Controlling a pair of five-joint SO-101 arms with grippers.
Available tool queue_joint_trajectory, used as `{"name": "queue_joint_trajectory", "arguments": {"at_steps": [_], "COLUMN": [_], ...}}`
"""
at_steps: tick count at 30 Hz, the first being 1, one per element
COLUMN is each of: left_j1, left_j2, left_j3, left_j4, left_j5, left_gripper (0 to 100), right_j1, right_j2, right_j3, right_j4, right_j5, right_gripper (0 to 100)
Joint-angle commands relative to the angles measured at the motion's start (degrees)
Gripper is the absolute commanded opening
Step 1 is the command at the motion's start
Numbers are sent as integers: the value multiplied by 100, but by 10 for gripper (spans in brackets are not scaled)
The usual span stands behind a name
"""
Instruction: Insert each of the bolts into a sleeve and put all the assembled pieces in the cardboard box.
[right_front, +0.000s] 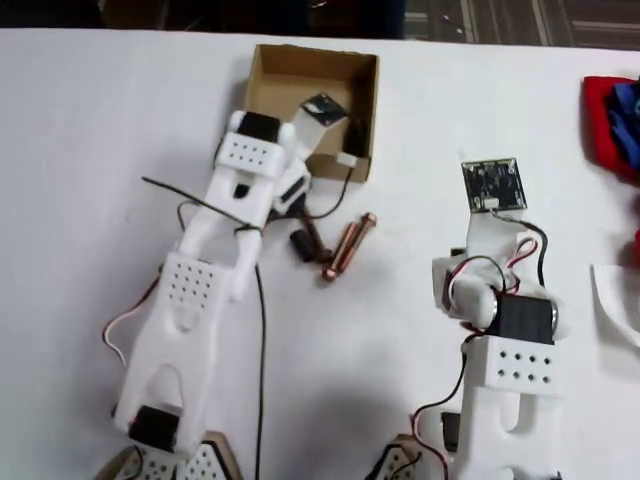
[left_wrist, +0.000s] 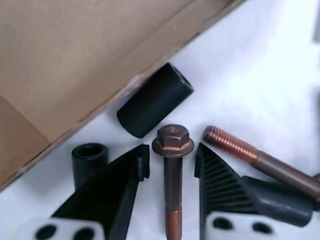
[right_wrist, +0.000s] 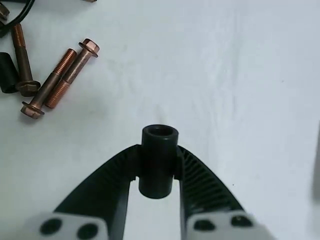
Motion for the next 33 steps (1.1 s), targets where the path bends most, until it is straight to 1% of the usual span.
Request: {"name": "queue_joint_trajectory", "arguments": {"at_steps": [1,4,5,7,11,16,20,21,23,26,30,33], "left_j1": [79,79,79,53,62,88,9,-26,-44,-26,44,97], "left_j2": [18,18,35,88,26,44,-79,-185,-519,-1371,-2945,-4281], "left_j3": [-22,-31,-119,-330,-611,-1429,-1499,-1376,-954,119,1912,2993], "left_j4": [9,-44,-44,-9,167,1064,1169,1169,1169,1178,1152,1134], "left_j5": [26,53,53,62,62,62,70,105,404,923,1020,1020], "left_gripper": [148,38,16,41,33,25,24,24,24,24,25,25], "right_j1": [84,48,48,75,66,48,40,40,40,40,40,-4], "right_j2": [-154,-180,-198,-198,-198,-207,-207,-207,-207,-207,-215,-470], "right_j3": [26,246,334,457,633,791,870,870,870,870,870,967], "right_j4": [-84,-145,-198,-286,-462,-831,-1095,-1121,-1182,-1262,-1279,-1323], "right_j5": [0,18,26,44,44,18,0,0,0,-9,-79,-484], "right_gripper": [23,23,23,23,23,23,23,23,23,23,23,23]}}
